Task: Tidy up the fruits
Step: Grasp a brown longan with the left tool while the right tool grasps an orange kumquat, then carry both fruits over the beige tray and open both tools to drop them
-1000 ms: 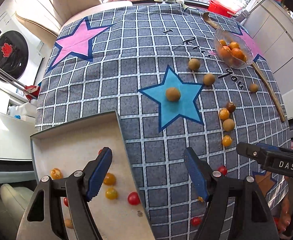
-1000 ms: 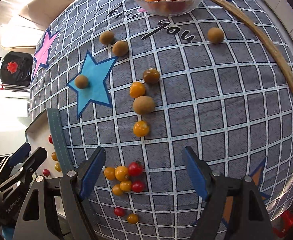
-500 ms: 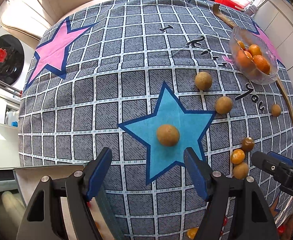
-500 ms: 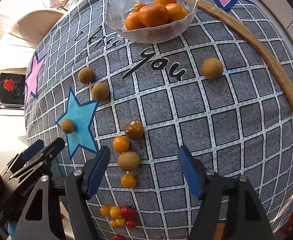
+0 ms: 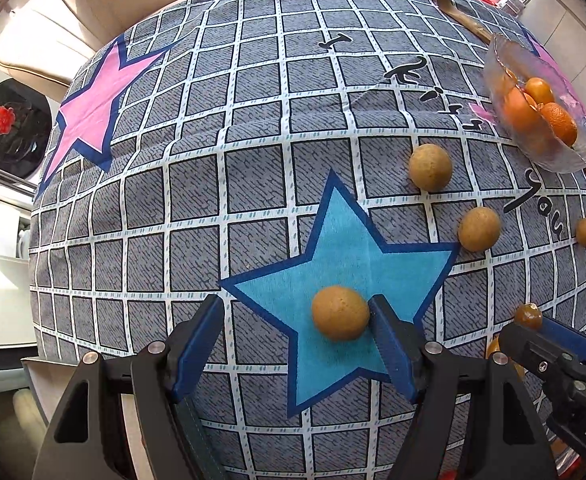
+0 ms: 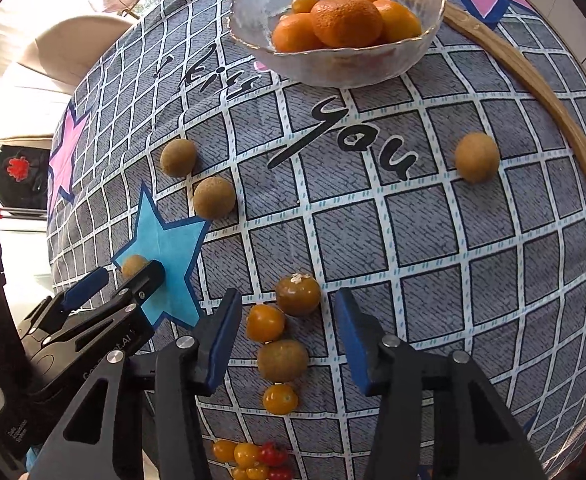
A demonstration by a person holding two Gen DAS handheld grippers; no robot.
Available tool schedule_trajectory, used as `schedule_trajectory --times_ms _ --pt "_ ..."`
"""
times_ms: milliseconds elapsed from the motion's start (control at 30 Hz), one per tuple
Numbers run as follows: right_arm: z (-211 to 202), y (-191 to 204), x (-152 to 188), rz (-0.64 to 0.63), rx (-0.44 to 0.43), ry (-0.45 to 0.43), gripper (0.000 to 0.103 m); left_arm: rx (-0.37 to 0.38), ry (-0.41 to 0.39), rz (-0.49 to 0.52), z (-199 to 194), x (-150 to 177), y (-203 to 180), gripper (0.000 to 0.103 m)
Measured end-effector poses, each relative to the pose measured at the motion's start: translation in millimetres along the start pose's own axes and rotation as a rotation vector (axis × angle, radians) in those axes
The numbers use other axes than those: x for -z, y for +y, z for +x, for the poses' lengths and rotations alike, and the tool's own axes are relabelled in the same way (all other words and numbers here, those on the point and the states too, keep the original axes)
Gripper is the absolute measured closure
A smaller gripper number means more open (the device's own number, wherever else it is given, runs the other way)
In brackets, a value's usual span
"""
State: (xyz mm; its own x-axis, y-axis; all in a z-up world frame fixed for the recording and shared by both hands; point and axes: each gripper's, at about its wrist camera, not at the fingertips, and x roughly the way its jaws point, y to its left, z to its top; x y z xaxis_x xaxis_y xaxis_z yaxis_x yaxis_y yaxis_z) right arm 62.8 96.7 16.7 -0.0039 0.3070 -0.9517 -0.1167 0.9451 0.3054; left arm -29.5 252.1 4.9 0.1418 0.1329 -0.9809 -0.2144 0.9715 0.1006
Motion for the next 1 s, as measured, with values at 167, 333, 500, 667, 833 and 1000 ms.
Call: schedule_trajectory --times_ms 167,333,500,667,833,1000 --pt "2.9 10.5 3.8 -0.034 0.019 0.002 0.078 -0.008 -0.011 0.008 0.5 -0.7 -9.3 0.037" --pt "0.6 8.3 3.9 -0.036 -0.005 -0.005 0.085 0.017 -0.018 0.012 -7.2 1.1 -14.8 0.075" --pt "-10.5 1.4 8.4 -0.044 -0.032 -0.024 0.091 0.061 -0.042 0.016 -23.6 22.0 -7.9 0.075" --pt "-23.3 -4.5 14.8 -0.048 -0.046 -0.038 0.091 0.088 -0.072 0.019 -46.1 46.1 3.8 0.075" --pt "-25.3 -6.1 19.8 -0.053 -0.065 -0.028 0.090 0.100 -0.077 0.002 -66.5 76.2 12.4 0.075" --pt "-15.1 2.8 12.7 -0.086 0.003 -0.043 0.072 0.099 -0.065 0.000 -67.1 88.1 22.0 0.075"
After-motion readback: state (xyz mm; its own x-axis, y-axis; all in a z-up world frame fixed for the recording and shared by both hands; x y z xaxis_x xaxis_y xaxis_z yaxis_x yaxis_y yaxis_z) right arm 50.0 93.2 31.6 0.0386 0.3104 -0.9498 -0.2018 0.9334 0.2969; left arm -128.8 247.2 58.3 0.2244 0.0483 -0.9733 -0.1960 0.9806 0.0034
